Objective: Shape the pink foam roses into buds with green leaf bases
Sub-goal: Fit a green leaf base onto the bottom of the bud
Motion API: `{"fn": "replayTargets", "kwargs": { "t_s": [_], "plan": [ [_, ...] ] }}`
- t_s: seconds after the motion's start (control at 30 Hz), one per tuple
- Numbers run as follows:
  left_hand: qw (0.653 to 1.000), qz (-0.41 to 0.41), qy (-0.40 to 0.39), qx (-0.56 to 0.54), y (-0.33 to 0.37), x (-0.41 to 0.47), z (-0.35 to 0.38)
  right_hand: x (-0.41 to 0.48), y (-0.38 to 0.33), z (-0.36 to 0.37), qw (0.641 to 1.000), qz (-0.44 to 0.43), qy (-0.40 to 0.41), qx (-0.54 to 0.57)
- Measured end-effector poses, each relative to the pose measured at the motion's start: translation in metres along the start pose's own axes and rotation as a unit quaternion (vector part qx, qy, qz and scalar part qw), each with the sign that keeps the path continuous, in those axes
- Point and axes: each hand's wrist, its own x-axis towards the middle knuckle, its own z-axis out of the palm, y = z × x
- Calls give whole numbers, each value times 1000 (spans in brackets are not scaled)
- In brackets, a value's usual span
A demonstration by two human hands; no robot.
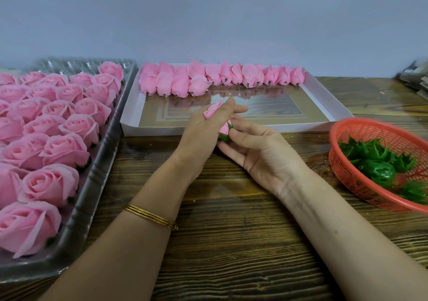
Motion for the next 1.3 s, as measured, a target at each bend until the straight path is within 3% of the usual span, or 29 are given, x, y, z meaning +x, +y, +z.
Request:
{"fn": "replayTargets", "kwargs": {
  "t_s": [0.5,0.8,0.93,1.3],
  "plan": [
    [999,-12,-44,6,-1,2,-1,-1,-1,-1,999,1,8,-41],
    [998,-3,10,-63,7,-2,3,0,-1,1,997,-59,58,-2],
    [999,6,25,-42,1,-2,10,1,-2,0,991,-98,85,39],
    [996,-45,-37,-66,0,-4,15,2,4,1,994,-108,22,11]
  ]
}}
